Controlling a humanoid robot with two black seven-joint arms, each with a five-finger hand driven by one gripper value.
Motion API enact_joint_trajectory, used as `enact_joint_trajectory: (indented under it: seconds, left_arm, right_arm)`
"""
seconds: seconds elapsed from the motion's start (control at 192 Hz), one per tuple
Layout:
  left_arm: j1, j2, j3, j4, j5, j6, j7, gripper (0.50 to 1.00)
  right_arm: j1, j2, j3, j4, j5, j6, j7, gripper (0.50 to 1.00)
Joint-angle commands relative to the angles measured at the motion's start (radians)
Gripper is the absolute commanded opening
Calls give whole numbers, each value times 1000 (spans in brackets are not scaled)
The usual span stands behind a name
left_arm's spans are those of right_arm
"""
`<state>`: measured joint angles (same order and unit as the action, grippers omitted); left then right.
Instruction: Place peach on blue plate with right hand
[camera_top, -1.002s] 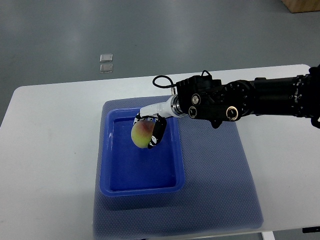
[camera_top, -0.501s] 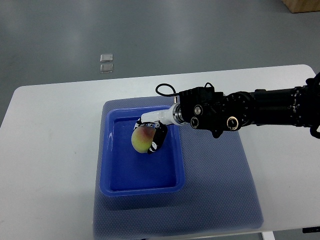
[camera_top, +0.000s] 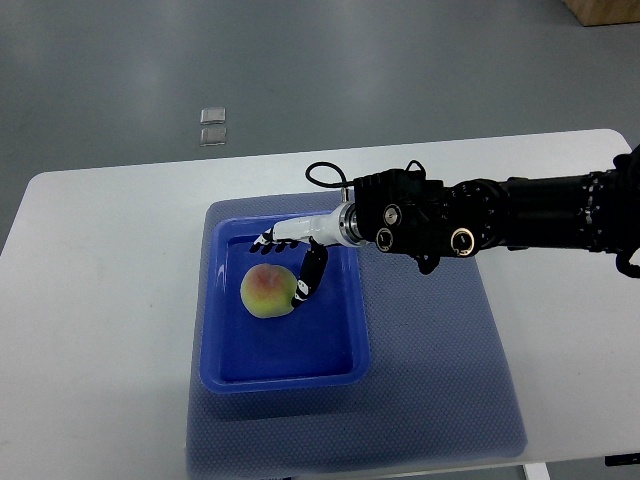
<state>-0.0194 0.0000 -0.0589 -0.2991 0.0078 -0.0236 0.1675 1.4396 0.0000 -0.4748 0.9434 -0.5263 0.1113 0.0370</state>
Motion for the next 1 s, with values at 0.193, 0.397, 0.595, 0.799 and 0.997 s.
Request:
enact_joint_trajectory:
  seconds: [0.193,0.397,0.595,0.799,0.997]
  left_arm:
    - [-1,0,-1,0,0,-1,0,1000]
    - [-1,0,1,-2,0,1,1,1000]
    - [-1,0,1,-14,3,1,1,1000]
    - [-1,0,1,-9,1,1,1,1000]
    - [-1,0,1,-12,1,1,1,1000]
  right_arm:
    - [39,0,124,0,5,16,-2,932]
    - [-50,-160,398,-18,8,-18,12,930]
    - [-436,-229,994,-54,16,-124,80,932]
    - [-677,-149,1417,-58,31,-122,118,932]
    - [-808,-48,1676,-66,275,-110,247,932]
